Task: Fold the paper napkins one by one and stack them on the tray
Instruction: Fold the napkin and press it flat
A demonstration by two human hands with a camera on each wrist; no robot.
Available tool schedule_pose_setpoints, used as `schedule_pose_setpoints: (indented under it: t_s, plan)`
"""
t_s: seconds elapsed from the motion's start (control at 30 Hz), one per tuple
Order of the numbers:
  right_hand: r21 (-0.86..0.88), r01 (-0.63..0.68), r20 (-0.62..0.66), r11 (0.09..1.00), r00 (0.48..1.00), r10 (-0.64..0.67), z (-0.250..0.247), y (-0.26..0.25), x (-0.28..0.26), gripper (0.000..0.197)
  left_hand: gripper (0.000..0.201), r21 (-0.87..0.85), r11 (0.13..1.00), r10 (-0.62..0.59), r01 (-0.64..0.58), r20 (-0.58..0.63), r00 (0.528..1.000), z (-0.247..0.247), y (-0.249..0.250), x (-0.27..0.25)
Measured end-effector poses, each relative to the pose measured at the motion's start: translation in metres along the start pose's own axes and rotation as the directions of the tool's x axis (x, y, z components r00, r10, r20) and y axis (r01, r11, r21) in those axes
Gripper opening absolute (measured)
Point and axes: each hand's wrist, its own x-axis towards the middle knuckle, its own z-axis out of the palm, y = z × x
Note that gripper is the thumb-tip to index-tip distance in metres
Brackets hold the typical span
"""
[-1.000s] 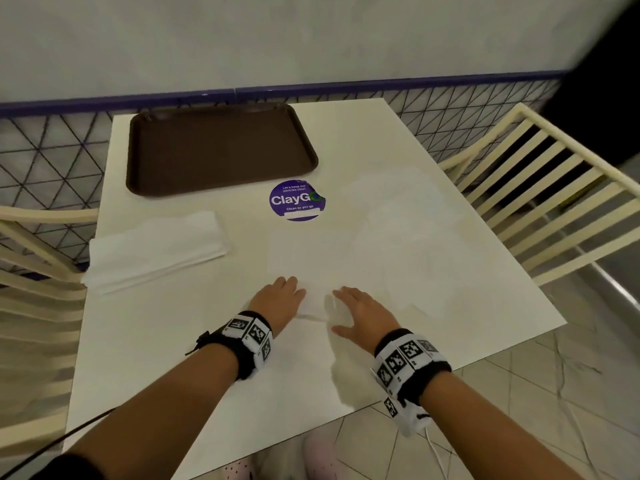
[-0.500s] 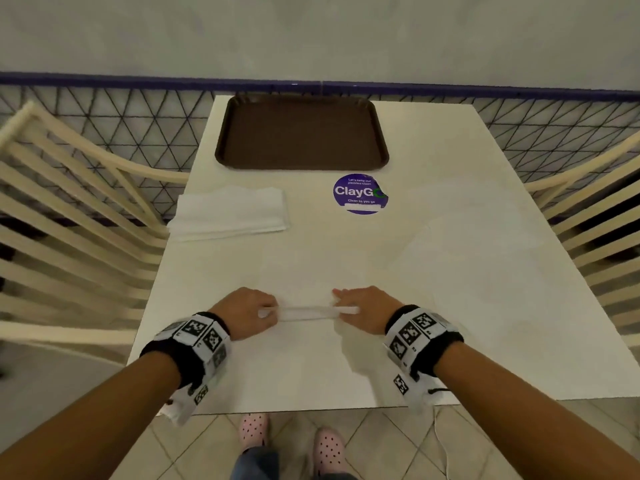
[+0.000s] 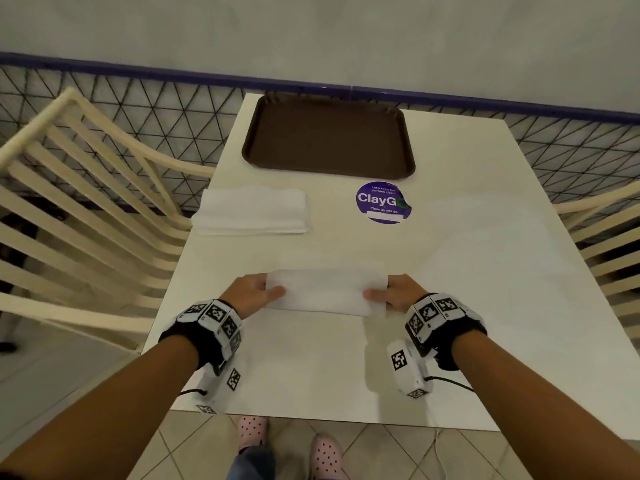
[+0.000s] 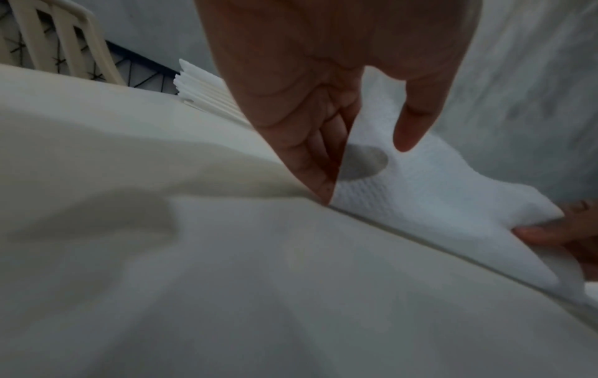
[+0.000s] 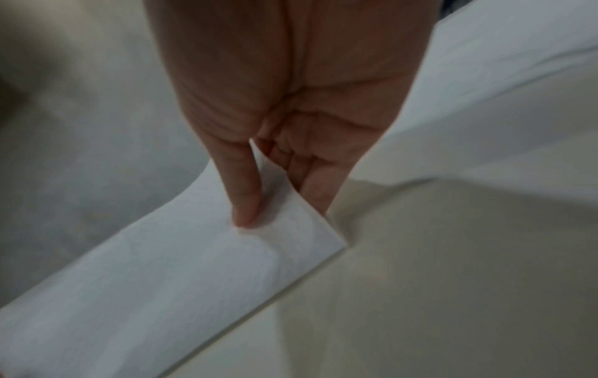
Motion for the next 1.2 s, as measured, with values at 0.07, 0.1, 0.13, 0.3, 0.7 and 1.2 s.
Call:
schedule_pose_setpoints:
  t_s: [0.07,0.1,0.13,0.3,0.7,1.2]
  plan:
    - [0.072,-0.027,-0.025,0.997,0.999,0.029,0.000,0.003,0.003,0.027,0.024,-0.010,1.000,-0.008,0.008,-0.001,1.000,-0.001,0.003,0.007]
    - [0.088,-0.040,-0.028,0.995,0.999,0.043,0.001,0.003,0.005,0.021,0.021,0.000,1.000,-0.008,0.008,0.003,1.000,-0.002,0.004,0.012]
    - [0.111,-0.054,-0.034,0.992,0.998,0.058,0.001,0.004,0.006,0.016,0.016,0.011,1.000,-0.011,0.011,0.008,1.000,-0.002,0.005,0.016]
    - [0.084,-0.068,-0.092,0.994,0.993,0.076,0.004,-0.002,0.014,0.031,0.017,0.105,0.992,-0.070,0.064,0.058,0.996,-0.006,0.013,0.033]
    - [-0.063,-0.178,-0.189,0.982,0.968,0.164,0.003,-0.010,0.033,0.032,0.030,0.062,0.970,-0.238,0.235,0.053,0.970,-0.011,0.017,0.058]
    - [-0.110,-0.173,-0.234,0.979,0.962,0.144,0.007,-0.011,0.034,0.041,0.034,0.104,0.972,-0.211,0.210,-0.002,0.977,-0.008,0.016,0.058]
